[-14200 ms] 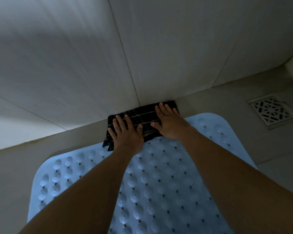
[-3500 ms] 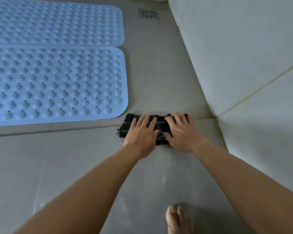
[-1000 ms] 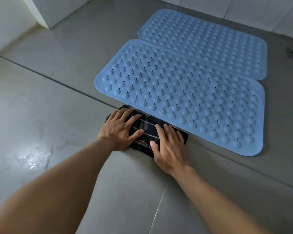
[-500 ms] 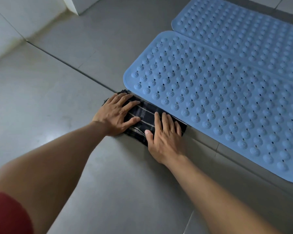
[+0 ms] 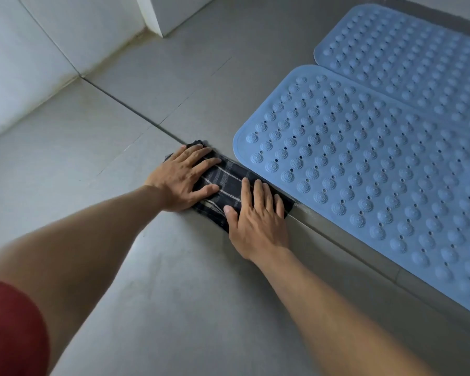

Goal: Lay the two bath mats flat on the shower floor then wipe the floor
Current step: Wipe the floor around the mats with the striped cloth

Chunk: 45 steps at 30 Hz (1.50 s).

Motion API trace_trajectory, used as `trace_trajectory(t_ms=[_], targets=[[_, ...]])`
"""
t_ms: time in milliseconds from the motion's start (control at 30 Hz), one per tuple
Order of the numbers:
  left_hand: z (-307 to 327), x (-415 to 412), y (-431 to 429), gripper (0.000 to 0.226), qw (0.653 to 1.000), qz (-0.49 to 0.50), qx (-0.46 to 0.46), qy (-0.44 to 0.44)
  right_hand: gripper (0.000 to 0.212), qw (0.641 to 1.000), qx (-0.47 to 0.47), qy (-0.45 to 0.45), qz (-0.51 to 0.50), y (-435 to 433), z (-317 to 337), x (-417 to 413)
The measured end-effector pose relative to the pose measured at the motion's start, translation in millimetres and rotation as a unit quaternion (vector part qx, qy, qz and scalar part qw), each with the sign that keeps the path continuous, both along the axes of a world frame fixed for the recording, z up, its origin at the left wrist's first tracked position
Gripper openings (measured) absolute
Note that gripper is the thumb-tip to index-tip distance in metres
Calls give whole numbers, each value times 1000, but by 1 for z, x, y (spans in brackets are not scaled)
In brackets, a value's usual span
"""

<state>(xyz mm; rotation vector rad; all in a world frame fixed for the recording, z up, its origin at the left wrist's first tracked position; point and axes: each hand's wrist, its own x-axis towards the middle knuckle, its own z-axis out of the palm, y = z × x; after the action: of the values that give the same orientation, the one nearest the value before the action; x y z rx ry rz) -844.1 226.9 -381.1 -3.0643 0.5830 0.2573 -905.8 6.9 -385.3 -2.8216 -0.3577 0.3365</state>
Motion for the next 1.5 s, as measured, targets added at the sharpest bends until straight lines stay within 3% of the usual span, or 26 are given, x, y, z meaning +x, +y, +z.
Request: trace_trajectory(t_ms=[267,533,1067,1500], targets=[[9,26,42,82,996,9,67,50,77,997,-21,71,30,36,15,26],[10,46,72,85,996,17,65,60,75,988,-68,135,33,75,20,50],[13,141,133,80,985,61,128,101,70,985,-8,163,49,143,9,149],[-2,223,114,82,985,58,140,81,69,989,0,143,35,120,5,230]])
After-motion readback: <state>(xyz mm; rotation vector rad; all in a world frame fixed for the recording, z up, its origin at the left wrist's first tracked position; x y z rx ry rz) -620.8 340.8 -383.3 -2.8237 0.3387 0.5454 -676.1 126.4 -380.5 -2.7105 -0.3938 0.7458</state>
